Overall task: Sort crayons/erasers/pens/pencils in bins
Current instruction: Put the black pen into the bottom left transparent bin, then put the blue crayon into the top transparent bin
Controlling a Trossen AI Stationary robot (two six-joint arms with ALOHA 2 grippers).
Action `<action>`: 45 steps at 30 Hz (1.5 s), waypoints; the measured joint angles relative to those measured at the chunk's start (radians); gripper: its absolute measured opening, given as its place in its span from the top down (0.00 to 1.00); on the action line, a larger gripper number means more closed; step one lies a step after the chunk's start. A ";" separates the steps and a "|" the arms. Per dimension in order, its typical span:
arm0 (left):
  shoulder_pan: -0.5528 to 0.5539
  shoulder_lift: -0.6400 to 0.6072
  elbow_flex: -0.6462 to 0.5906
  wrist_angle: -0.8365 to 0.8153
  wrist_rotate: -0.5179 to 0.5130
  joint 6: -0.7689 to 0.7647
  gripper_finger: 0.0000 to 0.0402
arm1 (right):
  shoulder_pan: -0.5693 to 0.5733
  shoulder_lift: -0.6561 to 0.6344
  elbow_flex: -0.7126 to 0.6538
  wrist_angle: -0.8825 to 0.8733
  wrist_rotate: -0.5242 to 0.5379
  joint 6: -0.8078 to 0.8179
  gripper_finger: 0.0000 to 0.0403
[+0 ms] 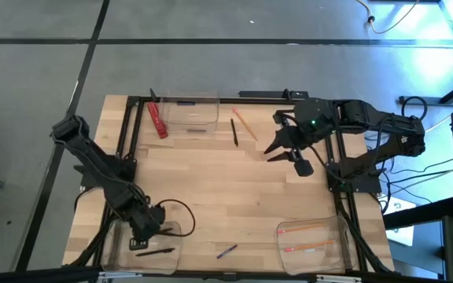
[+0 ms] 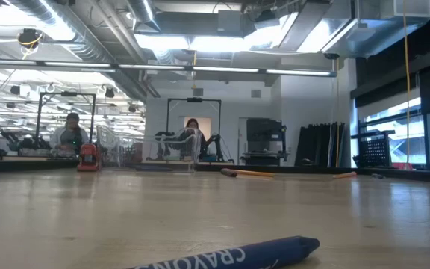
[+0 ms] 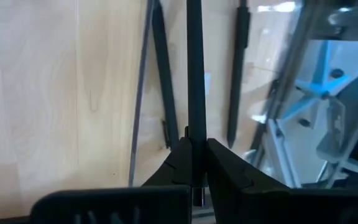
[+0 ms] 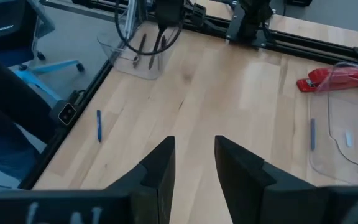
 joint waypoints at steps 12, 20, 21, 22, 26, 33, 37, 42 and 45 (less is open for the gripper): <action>0.001 0.061 0.000 -0.002 0.008 -0.004 0.90 | 0.000 -0.001 0.000 -0.001 0.000 0.000 0.71; 0.001 0.062 0.000 -0.011 0.013 -0.004 0.80 | 0.000 -0.001 0.000 -0.001 0.000 0.002 0.71; 0.001 0.062 0.000 -0.010 0.011 -0.004 0.80 | 0.000 -0.001 0.000 -0.001 0.000 0.002 0.71; 0.001 0.062 0.000 -0.010 0.011 -0.004 0.79 | 0.000 -0.001 0.000 -0.001 0.000 0.002 0.71; 0.001 0.062 0.000 -0.011 0.030 -0.004 0.80 | 0.000 -0.001 0.000 -0.001 0.000 0.003 0.71; 0.019 0.010 0.000 -0.009 0.080 -0.131 0.79 | 0.000 -0.001 0.000 -0.001 0.000 0.002 0.71; 0.041 -0.079 0.000 0.009 -0.019 -0.256 0.80 | 0.000 -0.001 0.000 -0.001 0.001 0.004 0.71; 0.075 -0.215 0.000 0.023 -0.223 -0.398 0.79 | 0.000 -0.001 0.000 0.000 0.000 0.004 0.71; 0.092 -0.277 0.000 0.023 -0.397 -0.440 0.80 | 0.000 -0.001 0.000 0.013 0.000 0.003 0.71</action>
